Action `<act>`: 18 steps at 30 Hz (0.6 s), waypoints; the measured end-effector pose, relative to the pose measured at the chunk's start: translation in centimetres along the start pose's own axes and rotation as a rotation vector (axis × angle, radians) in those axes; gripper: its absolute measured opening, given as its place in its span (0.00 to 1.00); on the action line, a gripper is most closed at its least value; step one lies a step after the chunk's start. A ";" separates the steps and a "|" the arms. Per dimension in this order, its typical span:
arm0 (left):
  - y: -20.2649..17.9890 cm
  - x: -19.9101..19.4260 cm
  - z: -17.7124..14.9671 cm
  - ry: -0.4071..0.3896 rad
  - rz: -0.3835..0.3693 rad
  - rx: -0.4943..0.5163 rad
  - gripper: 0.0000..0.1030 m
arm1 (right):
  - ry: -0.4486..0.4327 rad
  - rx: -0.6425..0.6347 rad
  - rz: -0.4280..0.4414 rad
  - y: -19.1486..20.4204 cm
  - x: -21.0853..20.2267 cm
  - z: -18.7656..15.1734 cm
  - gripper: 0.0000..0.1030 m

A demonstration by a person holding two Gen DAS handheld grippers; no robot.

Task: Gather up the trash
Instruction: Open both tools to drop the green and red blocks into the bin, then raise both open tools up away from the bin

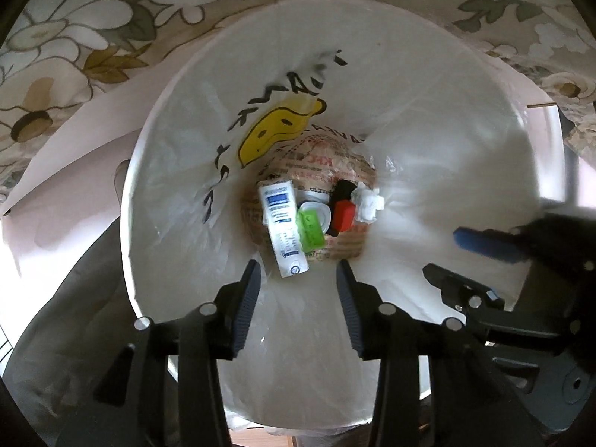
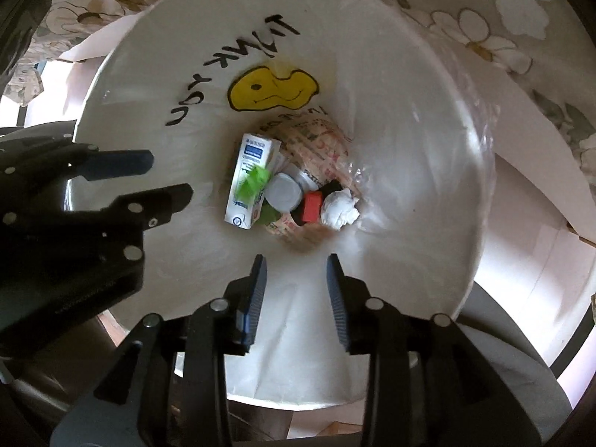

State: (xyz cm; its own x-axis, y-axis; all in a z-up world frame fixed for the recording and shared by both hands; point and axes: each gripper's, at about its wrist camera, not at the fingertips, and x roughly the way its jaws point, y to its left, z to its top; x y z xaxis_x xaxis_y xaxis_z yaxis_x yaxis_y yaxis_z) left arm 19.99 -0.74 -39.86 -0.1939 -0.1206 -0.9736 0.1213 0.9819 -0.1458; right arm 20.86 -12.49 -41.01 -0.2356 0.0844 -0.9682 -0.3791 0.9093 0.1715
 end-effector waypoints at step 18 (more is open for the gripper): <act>0.5 -2.3 -0.7 -0.063 0.010 -0.027 0.43 | -0.056 -0.045 -0.049 1.1 -2.7 -1.1 0.34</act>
State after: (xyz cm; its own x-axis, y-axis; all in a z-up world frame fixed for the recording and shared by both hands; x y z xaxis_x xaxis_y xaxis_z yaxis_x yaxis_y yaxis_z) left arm 19.84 0.08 -37.54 -0.1307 -0.1191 -0.9842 0.0963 0.9865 -0.1322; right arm 20.08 -12.14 -37.98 -0.1661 0.0642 -0.9840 -0.4293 0.8936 0.1307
